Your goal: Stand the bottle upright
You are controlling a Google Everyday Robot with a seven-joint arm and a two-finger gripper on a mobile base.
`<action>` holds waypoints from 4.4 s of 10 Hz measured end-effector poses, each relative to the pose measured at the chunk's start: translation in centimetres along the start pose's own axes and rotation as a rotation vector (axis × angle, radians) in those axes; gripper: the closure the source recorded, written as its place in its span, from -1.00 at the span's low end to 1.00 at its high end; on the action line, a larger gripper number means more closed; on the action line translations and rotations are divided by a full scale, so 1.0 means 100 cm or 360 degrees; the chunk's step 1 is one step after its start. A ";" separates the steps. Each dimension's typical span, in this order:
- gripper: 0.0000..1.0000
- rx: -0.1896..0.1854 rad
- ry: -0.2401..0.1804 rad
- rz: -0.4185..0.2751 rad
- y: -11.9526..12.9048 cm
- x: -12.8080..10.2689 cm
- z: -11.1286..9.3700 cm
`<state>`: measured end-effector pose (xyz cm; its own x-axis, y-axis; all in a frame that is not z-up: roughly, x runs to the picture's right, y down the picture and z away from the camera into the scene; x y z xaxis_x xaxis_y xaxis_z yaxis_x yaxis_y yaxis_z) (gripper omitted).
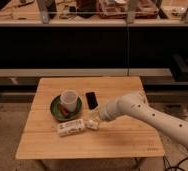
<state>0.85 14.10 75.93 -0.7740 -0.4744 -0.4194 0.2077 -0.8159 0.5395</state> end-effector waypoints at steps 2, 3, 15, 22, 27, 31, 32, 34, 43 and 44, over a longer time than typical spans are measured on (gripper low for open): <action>0.73 0.0053 -0.0066 -0.0032 -0.006 -0.010 0.009; 0.52 0.0087 -0.0093 -0.0040 -0.010 -0.012 0.014; -0.60 0.0161 -0.0141 -0.0062 -0.001 -0.016 0.035; -0.60 0.0174 -0.0149 -0.0077 -0.004 -0.022 0.061; -0.54 0.0186 -0.0158 -0.0067 -0.008 -0.029 0.073; -0.12 0.0214 -0.0145 -0.0062 -0.011 -0.031 0.080; -0.12 0.0223 -0.0140 -0.0064 -0.012 -0.031 0.081; -0.12 0.0234 -0.0137 -0.0065 -0.013 -0.032 0.083; 0.33 0.0237 -0.0130 -0.0042 -0.011 -0.038 0.080; 0.33 0.0237 -0.0130 -0.0041 -0.010 -0.038 0.080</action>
<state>-1.17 19.36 82.78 -0.8252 -0.4207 -0.3769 0.1012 -0.7666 0.6341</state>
